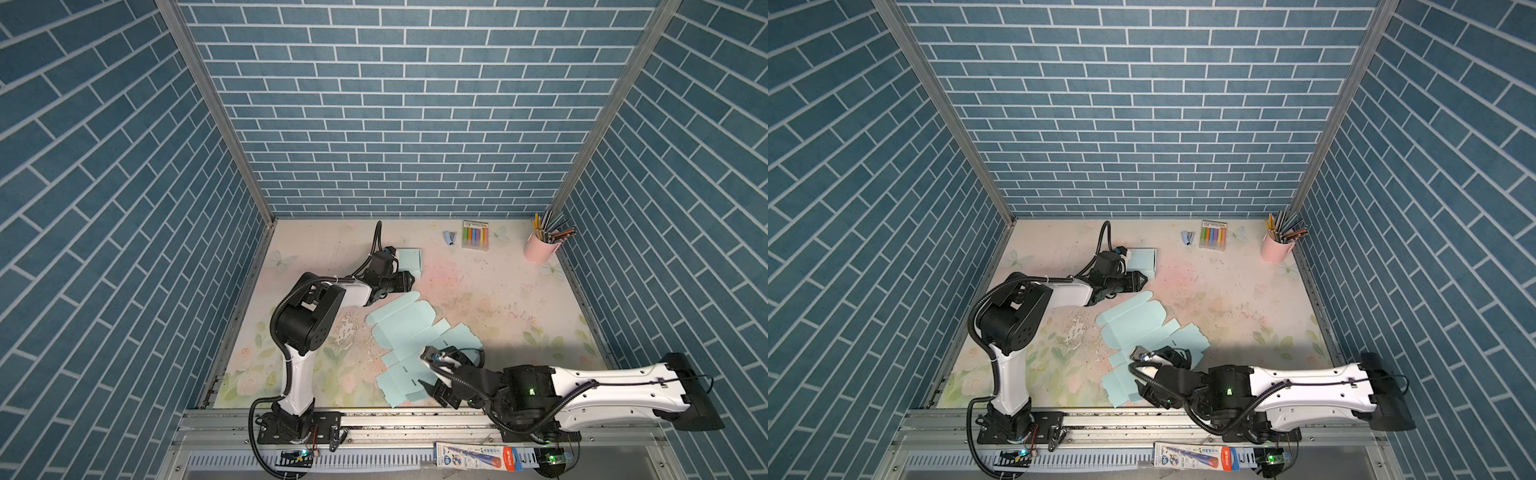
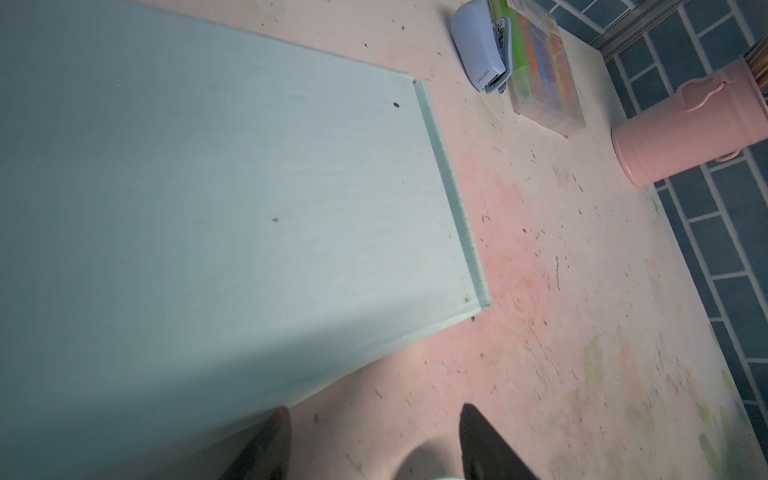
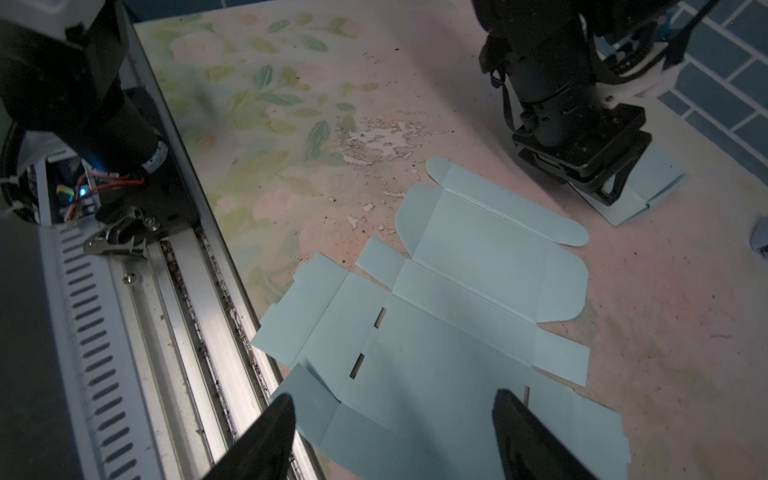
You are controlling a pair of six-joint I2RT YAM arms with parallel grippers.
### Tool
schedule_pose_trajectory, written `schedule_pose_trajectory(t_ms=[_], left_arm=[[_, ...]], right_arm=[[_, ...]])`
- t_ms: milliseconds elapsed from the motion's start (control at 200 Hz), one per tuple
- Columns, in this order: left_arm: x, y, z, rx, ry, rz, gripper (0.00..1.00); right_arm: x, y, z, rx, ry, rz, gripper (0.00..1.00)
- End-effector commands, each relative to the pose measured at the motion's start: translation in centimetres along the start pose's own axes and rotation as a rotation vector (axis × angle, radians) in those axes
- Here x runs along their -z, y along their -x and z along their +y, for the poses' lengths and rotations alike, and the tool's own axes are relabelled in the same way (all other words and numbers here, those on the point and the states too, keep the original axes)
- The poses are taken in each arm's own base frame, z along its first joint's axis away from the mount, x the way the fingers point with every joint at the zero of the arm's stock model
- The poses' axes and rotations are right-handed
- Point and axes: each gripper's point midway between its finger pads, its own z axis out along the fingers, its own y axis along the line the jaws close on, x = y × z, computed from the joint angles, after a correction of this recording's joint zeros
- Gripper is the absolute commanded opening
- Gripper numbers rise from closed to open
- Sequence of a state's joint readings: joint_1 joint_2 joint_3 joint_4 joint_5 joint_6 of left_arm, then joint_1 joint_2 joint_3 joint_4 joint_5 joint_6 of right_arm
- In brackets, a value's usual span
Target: Fold the paper box
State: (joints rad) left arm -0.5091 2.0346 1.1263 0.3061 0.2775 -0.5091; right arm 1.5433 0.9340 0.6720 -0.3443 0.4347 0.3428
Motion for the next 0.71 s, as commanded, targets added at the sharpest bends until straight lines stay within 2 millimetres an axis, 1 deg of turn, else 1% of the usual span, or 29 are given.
schedule_pose_trajectory(t_ms=[0, 80, 135, 180, 300, 400, 465, 530, 590, 630, 645, 655, 700], left_arm=[[-0.9, 1.9, 0.4, 0.006, 0.040, -0.043, 0.65], [-1.8, 2.8, 0.5, 0.010, 0.046, -0.049, 0.65], [-2.4, 3.2, 0.6, 0.015, 0.045, -0.049, 0.64], [-2.8, 3.6, 0.8, 0.018, 0.048, -0.053, 0.64], [-3.4, 4.6, 1.1, 0.029, 0.052, -0.067, 0.64], [-3.3, 5.1, 1.2, 0.036, 0.042, -0.076, 0.64], [-2.2, 5.4, 0.9, 0.025, 0.044, -0.099, 0.64], [-0.4, 5.6, 0.1, 0.015, 0.030, -0.131, 0.65], [1.2, 5.0, -0.3, 0.018, 0.005, -0.139, 0.66], [2.8, 5.1, -1.1, 0.014, -0.017, -0.160, 0.67], [3.1, 4.6, -1.1, 0.014, -0.020, -0.157, 0.68], [3.6, 4.8, -1.5, 0.011, -0.027, -0.167, 0.68], [5.3, 4.3, -2.2, -0.002, -0.042, -0.179, 0.70]], right_arm=[[1.7, -0.6, -2.4, -0.315, -0.033, 0.000, 0.76], [3.0, -1.0, -4.1, -0.466, -0.051, -0.013, 0.77], [3.5, -1.5, -4.7, -0.550, -0.043, -0.012, 0.77], [3.7, -2.0, -4.9, -0.601, -0.029, 0.000, 0.78], [3.4, -3.3, -4.7, -0.663, -0.017, 0.088, 0.79], [2.7, -4.8, -4.6, -0.709, -0.034, 0.206, 0.79], [2.0, -5.4, -4.4, -0.772, -0.020, 0.245, 0.79], [1.4, -5.3, -3.8, -0.867, 0.037, 0.228, 0.79], [0.8, -5.4, -3.2, -0.960, 0.087, 0.213, 0.79], [0.6, -5.9, -2.8, -1.030, 0.110, 0.213, 0.79], [0.5, -6.1, -2.6, -1.050, 0.123, 0.216, 0.79], [0.4, -6.2, -2.5, -1.065, 0.131, 0.216, 0.79], [0.2, -6.7, -1.8, -1.110, 0.181, 0.214, 0.77]])
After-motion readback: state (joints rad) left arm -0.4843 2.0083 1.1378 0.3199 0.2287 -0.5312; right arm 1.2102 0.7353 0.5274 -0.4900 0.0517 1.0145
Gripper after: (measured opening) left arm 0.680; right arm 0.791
